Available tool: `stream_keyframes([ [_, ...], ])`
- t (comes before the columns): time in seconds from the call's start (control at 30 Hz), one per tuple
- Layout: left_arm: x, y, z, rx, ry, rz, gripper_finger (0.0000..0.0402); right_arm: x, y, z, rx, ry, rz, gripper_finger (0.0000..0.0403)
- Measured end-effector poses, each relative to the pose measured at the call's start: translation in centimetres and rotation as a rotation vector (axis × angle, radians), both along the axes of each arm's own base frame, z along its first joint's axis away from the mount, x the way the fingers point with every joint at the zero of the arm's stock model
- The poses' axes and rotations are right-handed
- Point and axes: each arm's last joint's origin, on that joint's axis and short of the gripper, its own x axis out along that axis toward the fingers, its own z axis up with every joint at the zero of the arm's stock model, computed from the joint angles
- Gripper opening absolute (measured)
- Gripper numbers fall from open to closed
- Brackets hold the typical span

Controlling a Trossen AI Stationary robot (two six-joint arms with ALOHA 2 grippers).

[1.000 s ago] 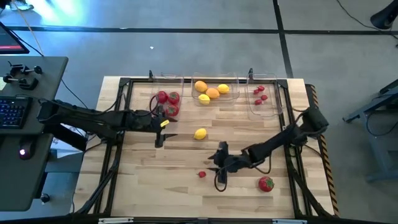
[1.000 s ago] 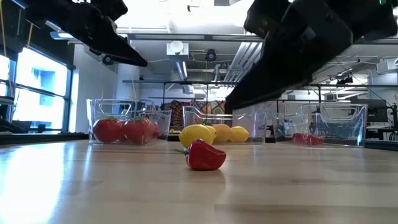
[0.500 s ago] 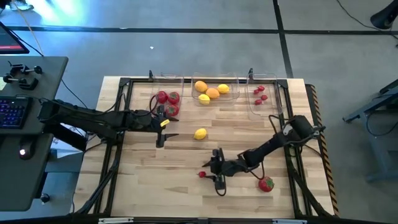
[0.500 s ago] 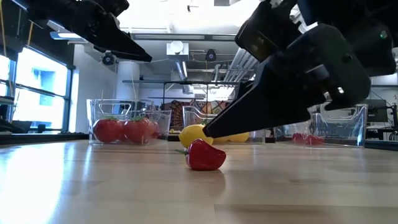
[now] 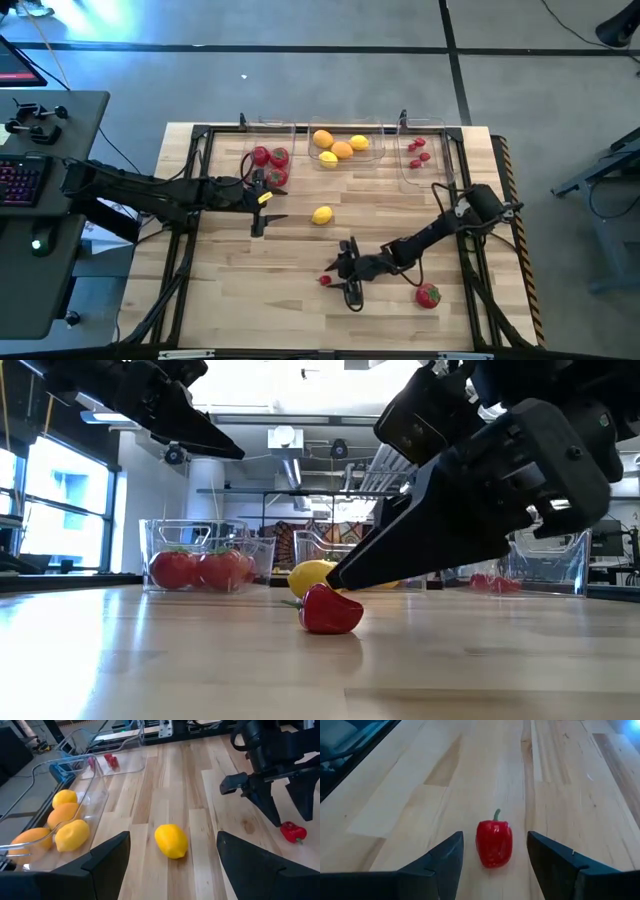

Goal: Sort produce into baskets
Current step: Put the red chili into the right transparent bin

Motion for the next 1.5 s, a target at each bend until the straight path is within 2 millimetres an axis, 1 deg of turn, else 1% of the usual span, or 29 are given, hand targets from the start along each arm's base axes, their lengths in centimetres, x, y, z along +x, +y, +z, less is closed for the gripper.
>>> stream_keyframes([
  [0.23,0.0,0.0,0.0,0.000,0.000,0.000,0.0282,0.3,-0.6,0.0,0.016,0.007,0.003,0.0211],
  [0.3,0.0,0.0,0.0,0.000,0.000,0.001,0.0282,0.4,-0.6,-0.4,0.019,0.018,0.012,0.0211],
  [0.4,0.0,0.0,0.0,0.000,0.000,0.001,0.0282,1.4,-0.2,-1.1,0.025,0.050,0.049,0.0211],
  [0.47,0.0,0.0,0.0,0.000,0.005,0.001,0.0282,2.2,0.2,-1.3,-0.003,0.086,0.063,0.0211],
  [0.57,0.0,0.0,0.0,-0.006,0.004,0.004,0.0282,3.1,0.5,-0.8,-0.030,0.123,0.060,0.0204],
  [0.67,0.0,0.0,0.0,-0.006,0.005,0.004,0.0282,3.4,0.7,-0.6,-0.044,0.154,0.057,0.0181],
  [0.8,0.0,0.0,-0.1,-0.006,0.007,0.004,0.0282,3.6,0.7,-0.4,-0.054,0.178,0.056,0.0124],
  [0.93,0.0,0.0,-0.1,-0.006,0.007,0.004,0.0282,3.7,0.8,0.5,-0.078,0.199,0.068,0.0074],
  [0.97,0.0,0.0,-0.1,-0.006,0.007,0.004,0.0282,3.7,0.7,0.9,-0.085,0.215,0.068,0.0067],
  [1.03,0.0,0.0,-0.1,-0.006,0.006,0.004,0.0282,3.8,0.5,2.5,-0.100,0.221,0.060,0.0063],
  [1.13,0.0,0.0,0.0,-0.007,0.003,0.004,0.0282,3.4,-0.5,6.0,-0.157,0.214,-0.016,0.0071],
  [1.2,0.1,0.0,0.0,-0.009,-0.009,0.004,0.0282,2.5,-1.8,8.3,-0.223,0.234,-0.114,0.0076],
  [1.3,0.7,0.0,-0.2,-0.018,-0.055,0.001,0.0282,0.0,-4.7,12.1,-0.303,0.284,-0.343,0.0077],
  [1.4,1.1,-0.2,-1.7,-0.036,-0.126,-0.056,0.0282,-3.3,-8.8,15.5,-0.306,0.322,-0.661,0.0074],
  [1.5,1.4,-0.4,-3.1,-0.072,-0.197,-0.110,0.0282,-6.8,-12.9,18.0,-0.281,0.367,-0.909,0.0073],
])
